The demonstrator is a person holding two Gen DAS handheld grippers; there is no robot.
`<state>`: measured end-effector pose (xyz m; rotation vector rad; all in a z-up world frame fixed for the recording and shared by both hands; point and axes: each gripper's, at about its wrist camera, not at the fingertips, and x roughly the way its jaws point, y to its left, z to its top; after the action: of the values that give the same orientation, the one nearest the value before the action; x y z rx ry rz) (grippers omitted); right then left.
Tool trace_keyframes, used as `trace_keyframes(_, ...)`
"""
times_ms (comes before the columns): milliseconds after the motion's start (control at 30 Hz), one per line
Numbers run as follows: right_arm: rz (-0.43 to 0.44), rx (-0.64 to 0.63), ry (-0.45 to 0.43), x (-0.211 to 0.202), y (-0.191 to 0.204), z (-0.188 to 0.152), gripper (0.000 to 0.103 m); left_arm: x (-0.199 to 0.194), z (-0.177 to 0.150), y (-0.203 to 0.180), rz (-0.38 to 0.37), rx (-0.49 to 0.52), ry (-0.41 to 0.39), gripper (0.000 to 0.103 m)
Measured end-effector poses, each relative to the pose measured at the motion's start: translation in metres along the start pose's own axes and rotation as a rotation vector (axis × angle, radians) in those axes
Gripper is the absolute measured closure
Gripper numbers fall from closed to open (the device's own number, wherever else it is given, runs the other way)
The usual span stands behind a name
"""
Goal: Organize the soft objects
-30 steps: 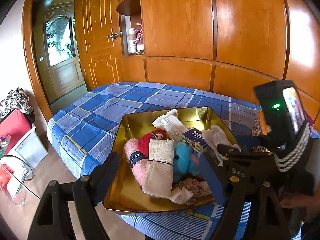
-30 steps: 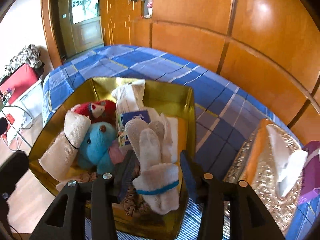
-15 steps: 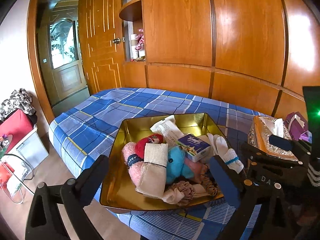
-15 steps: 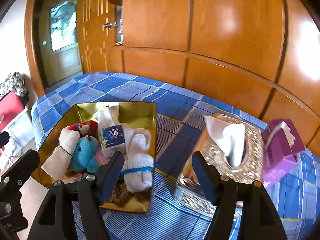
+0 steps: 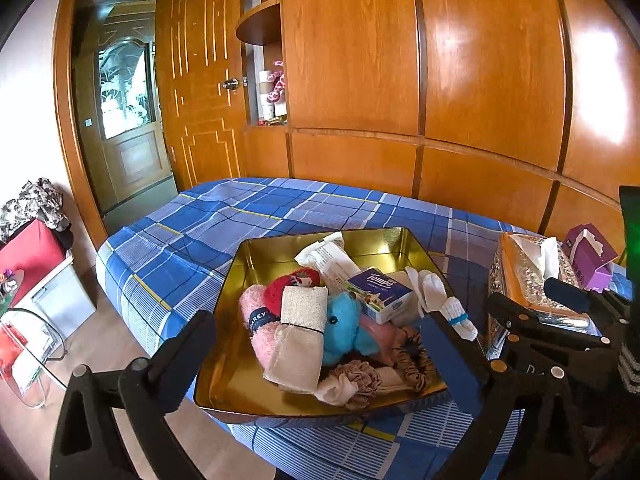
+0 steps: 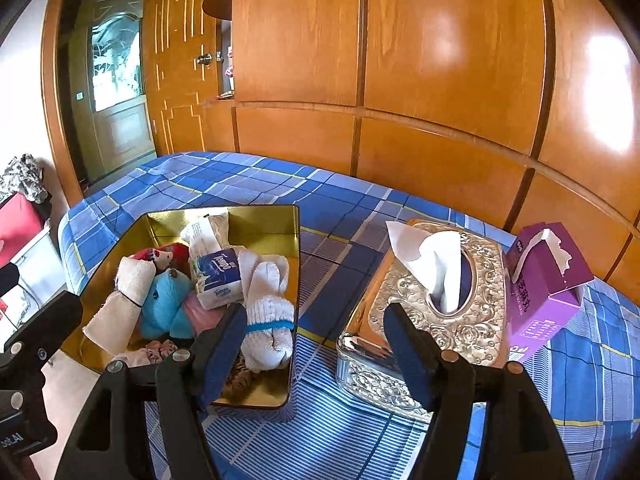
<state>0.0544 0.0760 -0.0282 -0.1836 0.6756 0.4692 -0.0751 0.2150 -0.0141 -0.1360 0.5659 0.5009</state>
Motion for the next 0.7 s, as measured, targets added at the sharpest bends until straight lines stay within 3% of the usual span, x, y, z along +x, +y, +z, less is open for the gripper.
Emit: trace_keyframes(700,0.003,0.009,0.007,0.0006,-0.0014,-0.0012,0.031,0.0021,-0.0017,-0.0008,-0.001,-0.001,0.015,0.0)
